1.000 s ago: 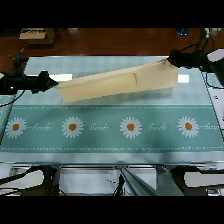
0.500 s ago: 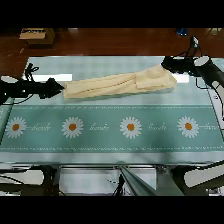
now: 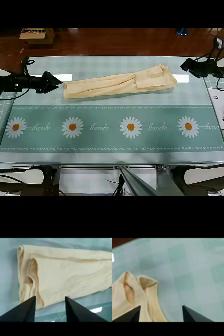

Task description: Fold the shirts.

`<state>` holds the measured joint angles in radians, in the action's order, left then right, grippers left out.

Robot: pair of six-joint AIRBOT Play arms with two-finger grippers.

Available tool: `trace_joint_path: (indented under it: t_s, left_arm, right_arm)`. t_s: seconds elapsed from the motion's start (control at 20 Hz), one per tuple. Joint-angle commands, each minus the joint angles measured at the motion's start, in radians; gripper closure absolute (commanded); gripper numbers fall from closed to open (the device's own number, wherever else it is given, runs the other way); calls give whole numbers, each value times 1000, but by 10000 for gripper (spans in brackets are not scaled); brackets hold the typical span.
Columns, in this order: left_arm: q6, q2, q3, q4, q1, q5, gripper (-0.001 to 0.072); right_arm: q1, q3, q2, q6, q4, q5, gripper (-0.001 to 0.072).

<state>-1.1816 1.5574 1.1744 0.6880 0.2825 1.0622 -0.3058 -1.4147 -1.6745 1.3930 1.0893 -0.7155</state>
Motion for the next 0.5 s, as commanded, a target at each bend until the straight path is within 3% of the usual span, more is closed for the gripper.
trace_joint_path:
  t_s: [0.0, 0.15, 0.35, 0.4, 0.45]
  left_arm:
    - [5, 1, 16, -1, -14, 24, 253]
    - [19, 1, 16, -1, -35, 24, 254]
    - [23, 1, 16, -1, -66, 23, 254]
    - [23, 1, 16, -1, -72, 23, 254]
    - [31, 1, 16, -1, -78, 23, 258]
  right_arm:
    - [-54, 0, -77, -48, -178, -163, 113]
    - [-29, 0, -154, -127, -369, -184, 113]
    - [57, 0, -224, -131, -403, -175, 114]
    - [81, 0, -233, -131, -403, -166, 127]
    - [103, 0, -235, -133, -404, -147, 186]
